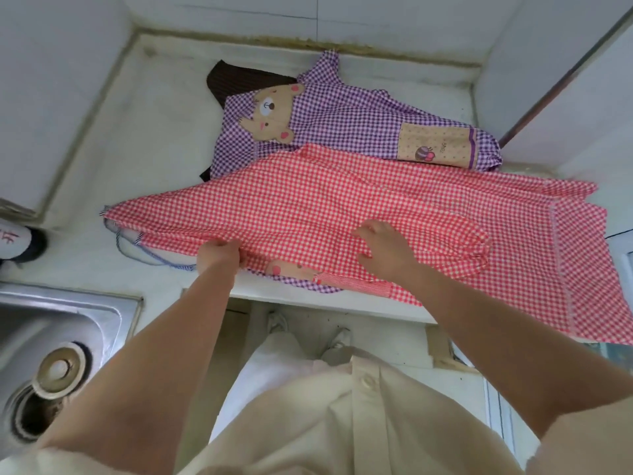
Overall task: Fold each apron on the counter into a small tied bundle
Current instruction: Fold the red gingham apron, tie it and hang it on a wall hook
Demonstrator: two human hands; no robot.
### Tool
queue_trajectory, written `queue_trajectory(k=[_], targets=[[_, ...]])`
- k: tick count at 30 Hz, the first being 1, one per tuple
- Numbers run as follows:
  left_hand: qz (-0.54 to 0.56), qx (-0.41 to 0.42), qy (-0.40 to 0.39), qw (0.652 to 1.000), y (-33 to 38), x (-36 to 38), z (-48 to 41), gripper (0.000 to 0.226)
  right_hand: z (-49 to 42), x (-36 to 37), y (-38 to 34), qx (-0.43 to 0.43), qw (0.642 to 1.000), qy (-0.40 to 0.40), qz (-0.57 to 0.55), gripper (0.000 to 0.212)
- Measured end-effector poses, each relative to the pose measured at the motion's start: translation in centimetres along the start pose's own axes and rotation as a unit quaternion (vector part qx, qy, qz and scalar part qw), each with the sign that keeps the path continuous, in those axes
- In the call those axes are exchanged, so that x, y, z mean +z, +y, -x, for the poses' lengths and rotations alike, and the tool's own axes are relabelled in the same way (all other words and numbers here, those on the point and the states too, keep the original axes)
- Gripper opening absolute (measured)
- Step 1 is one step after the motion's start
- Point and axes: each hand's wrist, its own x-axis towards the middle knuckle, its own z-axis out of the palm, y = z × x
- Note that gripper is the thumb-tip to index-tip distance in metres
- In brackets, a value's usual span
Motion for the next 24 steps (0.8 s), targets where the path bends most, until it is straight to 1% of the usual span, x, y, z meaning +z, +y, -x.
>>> queue_trajectory(k=[1, 2, 4, 5, 6, 8, 10, 12, 14, 16, 19, 22, 24], targets=[[-0.045, 0.013, -0.011, 0.999, -0.1, -0.5, -0.2, 0.023, -0.3, 0.0, 0.2, 0.020, 1.000, 0.010, 0.000, 0.051], [-0.093, 0.020, -0.038, 0.995, -0.3, -1.1, -0.4, 0.024, -0.6, 0.0, 0.2, 0.036, 0.999, 0.026, -0.013, 0.046], [-0.198, 0.046, -0.085, 0.975, -0.4, -2.0, -0.6, 0.026, -1.4, -0.4, 0.2, 0.052, 0.996, 0.066, -0.042, 0.037], [-0.251, 0.078, -0.074, 0.962, -0.2, -2.5, -0.7, 0.030, -1.9, -0.6, -0.1, 0.053, 0.993, 0.090, -0.052, 0.035], [-0.290, 0.122, -0.038, 0.948, -0.1, -2.7, -0.9, 0.034, -2.3, -0.8, -0.2, 0.053, 0.990, 0.114, -0.062, 0.033], [-0.311, 0.205, 0.033, 0.928, 0.8, -3.0, -1.1, 0.039, -3.5, -1.1, -0.8, 0.047, 0.982, 0.163, -0.079, 0.034], [-0.313, 0.275, 0.045, 0.908, 2.2, -2.9, -1.3, 0.032, -4.8, -1.4, -1.5, 0.057, 0.977, 0.184, -0.091, 0.042], [-0.322, 0.332, 0.015, 0.886, 3.7, -2.6, -1.9, 0.019, -6.0, -1.8, -2.3, 0.089, 0.977, 0.165, -0.104, 0.053], [-0.332, 0.373, -0.010, 0.866, 4.6, -2.1, -2.6, 0.015, -7.3, -2.3, -3.1, 0.106, 0.976, 0.154, -0.112, 0.056], [-0.335, 0.395, -0.021, 0.855, 5.3, -1.9, -3.4, 0.016, -9.0, -3.2, -3.9, 0.116, 0.973, 0.158, -0.125, 0.054], [-0.354, 0.396, -0.052, 0.846, 6.4, -1.6, -4.4, 0.019, -11.9, -5.3, -5.6, 0.125, 0.971, 0.139, -0.148, 0.045], [-0.373, 0.370, -0.101, 0.845, 6.9, -1.2, -5.8, 0.024, -15.1, -7.0, -8.0, 0.140, 0.978, 0.063, -0.142, 0.039], [-0.388, 0.345, -0.139, 0.843, 7.0, -1.0, -6.6, 0.027, -17.5, -7.5, -9.5, 0.188, 0.969, -0.028, -0.155, 0.048]])
